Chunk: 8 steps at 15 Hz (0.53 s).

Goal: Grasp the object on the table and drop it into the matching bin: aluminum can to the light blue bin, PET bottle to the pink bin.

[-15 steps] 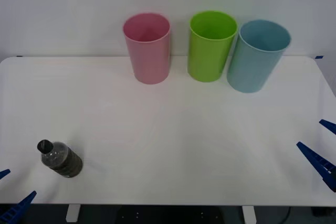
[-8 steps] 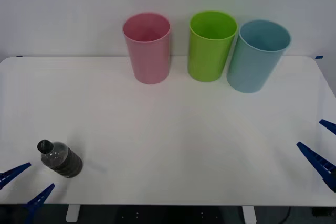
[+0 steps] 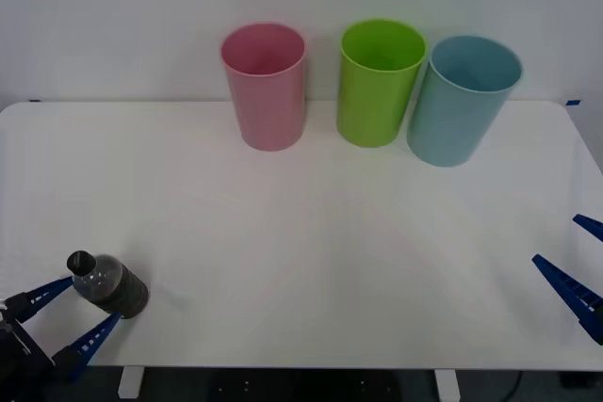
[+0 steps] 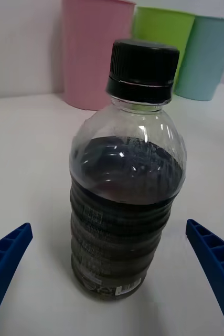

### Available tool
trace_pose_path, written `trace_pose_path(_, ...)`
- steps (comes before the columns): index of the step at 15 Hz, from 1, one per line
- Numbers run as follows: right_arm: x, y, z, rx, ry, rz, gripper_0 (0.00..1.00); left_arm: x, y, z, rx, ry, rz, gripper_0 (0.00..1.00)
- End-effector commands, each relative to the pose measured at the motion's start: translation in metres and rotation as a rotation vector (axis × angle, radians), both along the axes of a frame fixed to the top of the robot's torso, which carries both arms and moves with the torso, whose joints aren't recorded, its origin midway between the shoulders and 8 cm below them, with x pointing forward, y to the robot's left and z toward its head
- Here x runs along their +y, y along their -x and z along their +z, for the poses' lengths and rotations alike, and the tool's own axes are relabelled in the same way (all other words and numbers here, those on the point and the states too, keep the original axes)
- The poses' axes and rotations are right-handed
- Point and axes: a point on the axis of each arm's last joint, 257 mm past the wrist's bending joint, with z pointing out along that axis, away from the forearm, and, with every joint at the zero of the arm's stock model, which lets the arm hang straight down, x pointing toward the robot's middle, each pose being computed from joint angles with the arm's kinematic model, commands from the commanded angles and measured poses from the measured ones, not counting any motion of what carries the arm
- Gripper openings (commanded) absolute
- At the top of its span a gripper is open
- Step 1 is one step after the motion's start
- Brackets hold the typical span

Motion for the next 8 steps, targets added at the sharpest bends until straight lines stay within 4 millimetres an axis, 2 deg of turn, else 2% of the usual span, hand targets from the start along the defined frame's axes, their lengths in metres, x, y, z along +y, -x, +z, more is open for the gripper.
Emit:
trace_pose_path(1, 0.0, 0.0, 0.0, 0.0, 0.0, 0.0, 1.0, -0.01, -0.01, -0.002, -0.01, -0.006, -0.003, 1.0)
trace_pose_path(8, 0.0, 0.0, 0.0, 0.0, 0.0, 0.0, 1.0, -0.034, -0.027, -0.006, -0.028, -0.004, -0.014, 1.0)
